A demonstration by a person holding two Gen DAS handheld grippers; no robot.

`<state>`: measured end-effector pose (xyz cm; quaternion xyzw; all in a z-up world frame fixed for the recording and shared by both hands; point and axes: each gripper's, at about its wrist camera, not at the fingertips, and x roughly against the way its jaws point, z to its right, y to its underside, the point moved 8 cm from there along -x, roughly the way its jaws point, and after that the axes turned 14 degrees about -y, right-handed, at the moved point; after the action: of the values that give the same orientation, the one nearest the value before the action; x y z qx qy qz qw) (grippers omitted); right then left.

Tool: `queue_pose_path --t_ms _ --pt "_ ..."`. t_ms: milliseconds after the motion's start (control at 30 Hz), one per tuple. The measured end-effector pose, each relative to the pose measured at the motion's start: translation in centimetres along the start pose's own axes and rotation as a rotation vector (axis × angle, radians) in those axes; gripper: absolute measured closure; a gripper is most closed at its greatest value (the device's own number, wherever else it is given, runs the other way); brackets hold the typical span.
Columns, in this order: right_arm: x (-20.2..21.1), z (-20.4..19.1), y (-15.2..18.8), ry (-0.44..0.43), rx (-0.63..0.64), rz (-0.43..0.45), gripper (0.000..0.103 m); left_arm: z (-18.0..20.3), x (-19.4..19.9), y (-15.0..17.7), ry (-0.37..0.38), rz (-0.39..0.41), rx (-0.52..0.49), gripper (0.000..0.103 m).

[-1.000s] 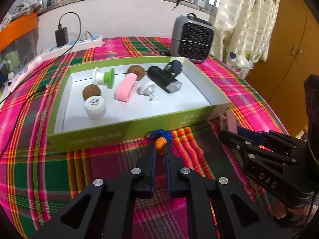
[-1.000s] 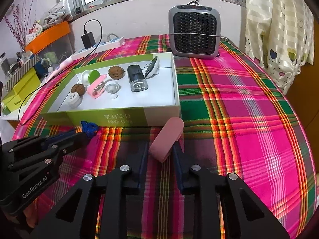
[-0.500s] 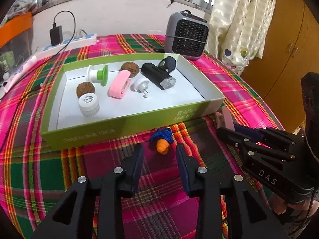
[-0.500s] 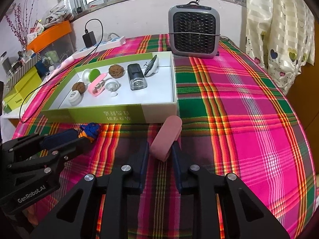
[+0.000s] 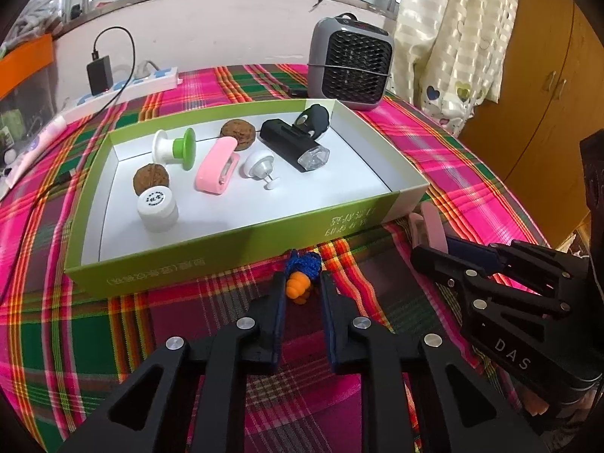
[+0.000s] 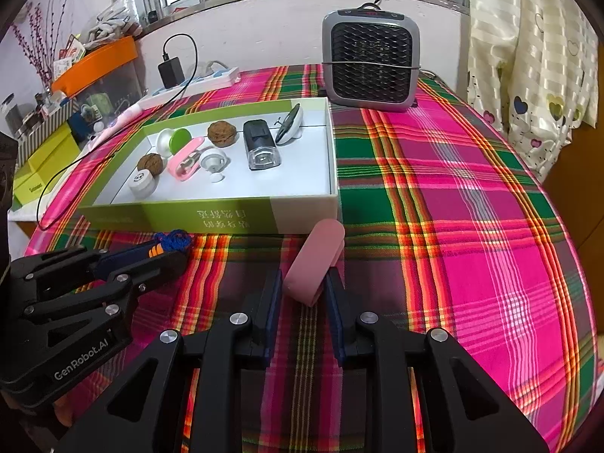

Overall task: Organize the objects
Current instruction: 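Lift the blue-orange toy with the left tool while the right lifts the pink clip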

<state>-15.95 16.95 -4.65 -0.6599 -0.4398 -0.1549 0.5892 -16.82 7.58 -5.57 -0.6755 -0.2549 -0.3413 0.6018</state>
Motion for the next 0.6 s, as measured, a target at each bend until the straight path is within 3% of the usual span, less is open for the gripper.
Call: queue_pose_path --t_ms 600 --pt "0.16 -0.45 -0.01 -0.002 0.022 0.003 0.079 0.01 0.34 0.03 -0.001 0.013 0.005 0.091"
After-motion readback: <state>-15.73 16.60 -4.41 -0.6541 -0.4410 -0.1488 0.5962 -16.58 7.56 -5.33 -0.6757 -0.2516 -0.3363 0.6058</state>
